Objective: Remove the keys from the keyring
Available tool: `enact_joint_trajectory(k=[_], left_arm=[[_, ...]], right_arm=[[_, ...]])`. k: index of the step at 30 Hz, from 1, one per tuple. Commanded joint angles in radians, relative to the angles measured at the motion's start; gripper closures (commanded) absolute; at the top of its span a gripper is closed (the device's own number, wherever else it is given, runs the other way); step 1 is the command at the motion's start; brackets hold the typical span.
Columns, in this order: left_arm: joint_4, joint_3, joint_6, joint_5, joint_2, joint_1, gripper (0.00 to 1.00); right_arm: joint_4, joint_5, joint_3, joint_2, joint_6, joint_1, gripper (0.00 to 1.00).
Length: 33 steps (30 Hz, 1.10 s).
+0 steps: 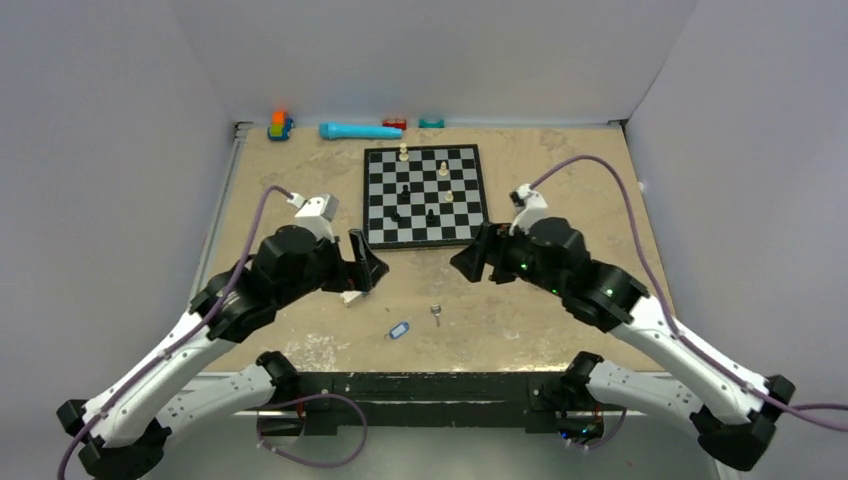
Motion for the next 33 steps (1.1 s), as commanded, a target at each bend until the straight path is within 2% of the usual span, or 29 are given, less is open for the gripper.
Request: enact_joint_trajectory(k=[1,4,8,14,19,25,33], left_arm=[[-0.183,0.106,0.096,-0.146,-0.092,-0.005,0.0],[-0.199,0.097,0.132,-0.205,-0.198,-0.005,0.0],[-0.242,0.085,0.177,-0.274,-0.336,-0.005,0.0],[-0.273,0.041,0.222,-0.319,-0.468,-0.005,0.0],[-0.308,-0.005,0.231,-0.356,-0.555,-0.005,0.0],[-0.32,-0.041,0.232,-0.364,-0.63,-0.005,0.0],[-0.328,-0.053,0.223,-0.356,-0.636,-0.005,0.0]], right_arm=[[-0.093,0.08,0.081,-0.148,-0.054,-0.001,0.18],[-0.089,0.107,0.054,-0.267,-0.044,-0.001,0.14],[-0.078,0.164,-0.012,-0.402,-0.017,-0.001,0.02],[-0.088,0.336,-0.09,-0.55,0.051,-0.001,0.02],[-0.057,0.357,-0.141,-0.641,0.054,0.0,0.02],[-0.061,0.35,-0.152,-0.651,0.051,-0.001,0.02],[-0.08,0.373,-0.108,-0.602,0.036,-0.001,0.02]])
